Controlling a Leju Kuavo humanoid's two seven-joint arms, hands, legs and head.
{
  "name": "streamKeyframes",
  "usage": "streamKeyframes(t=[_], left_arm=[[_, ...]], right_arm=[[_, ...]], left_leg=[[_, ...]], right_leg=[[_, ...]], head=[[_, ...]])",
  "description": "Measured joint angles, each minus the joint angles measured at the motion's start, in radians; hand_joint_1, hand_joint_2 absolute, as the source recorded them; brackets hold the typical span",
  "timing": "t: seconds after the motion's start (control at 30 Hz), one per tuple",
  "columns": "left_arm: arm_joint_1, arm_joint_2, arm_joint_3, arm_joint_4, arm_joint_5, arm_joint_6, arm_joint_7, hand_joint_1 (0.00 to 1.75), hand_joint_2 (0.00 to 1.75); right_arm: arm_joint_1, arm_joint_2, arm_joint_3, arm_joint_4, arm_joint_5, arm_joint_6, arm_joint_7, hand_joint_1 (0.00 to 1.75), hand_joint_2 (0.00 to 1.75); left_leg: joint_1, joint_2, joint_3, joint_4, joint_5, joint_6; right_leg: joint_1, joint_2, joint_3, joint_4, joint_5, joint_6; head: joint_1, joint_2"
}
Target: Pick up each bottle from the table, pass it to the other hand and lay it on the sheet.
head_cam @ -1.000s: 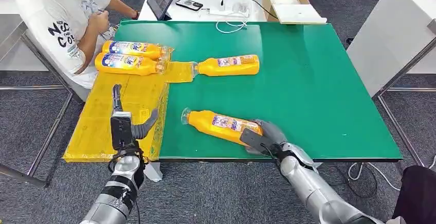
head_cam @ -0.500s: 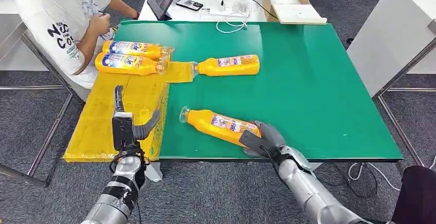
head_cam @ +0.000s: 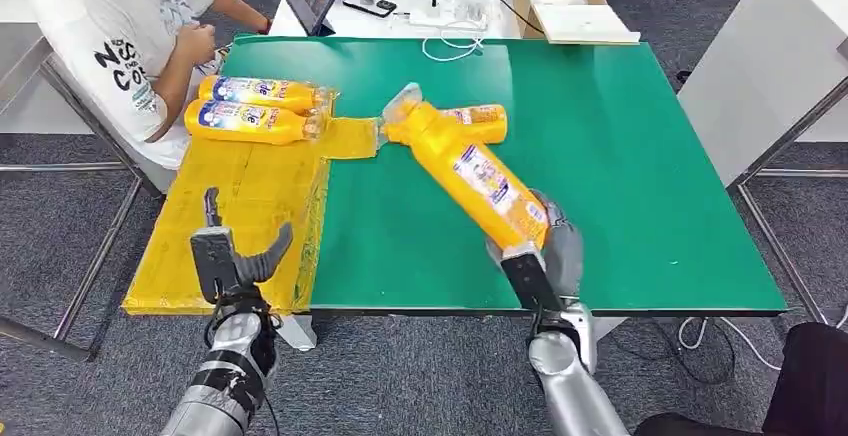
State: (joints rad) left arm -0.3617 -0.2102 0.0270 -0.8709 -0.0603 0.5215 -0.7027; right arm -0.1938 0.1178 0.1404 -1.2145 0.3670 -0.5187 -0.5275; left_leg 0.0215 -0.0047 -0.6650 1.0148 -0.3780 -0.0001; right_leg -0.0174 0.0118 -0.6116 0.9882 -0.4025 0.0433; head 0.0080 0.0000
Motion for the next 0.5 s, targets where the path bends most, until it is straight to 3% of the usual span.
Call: streamKeyframes(t=[0.27,0.5], left_arm=[[-0.013,-0.013,0.037,0.034,0.054,-0.093,0.002,0.0,1.75],[-0.02,-0.037,0.045,0.058,0.192,-0.417,0.121,0.0,1.75]], right_arm=[[0.034,0.035,-0.036,-0.1,-0.027,-0.044,-0.045,1.75,1.75],[0.059,0.037,-0.041,-0.133,-0.006,-0.041,-0.089,1.75,1.75]], left_leg=[[0.0,0.0,0.0,0.0,0.0,0.0],[0.0,0.0,0.0,0.0,0.0,0.0]], right_leg=[[0.0,0.0,0.0,0.0,0.0,0.0],[0.0,0.0,0.0,0.0,0.0,0.0]], head=[[0.0,0.0],[0.0,0.0]])
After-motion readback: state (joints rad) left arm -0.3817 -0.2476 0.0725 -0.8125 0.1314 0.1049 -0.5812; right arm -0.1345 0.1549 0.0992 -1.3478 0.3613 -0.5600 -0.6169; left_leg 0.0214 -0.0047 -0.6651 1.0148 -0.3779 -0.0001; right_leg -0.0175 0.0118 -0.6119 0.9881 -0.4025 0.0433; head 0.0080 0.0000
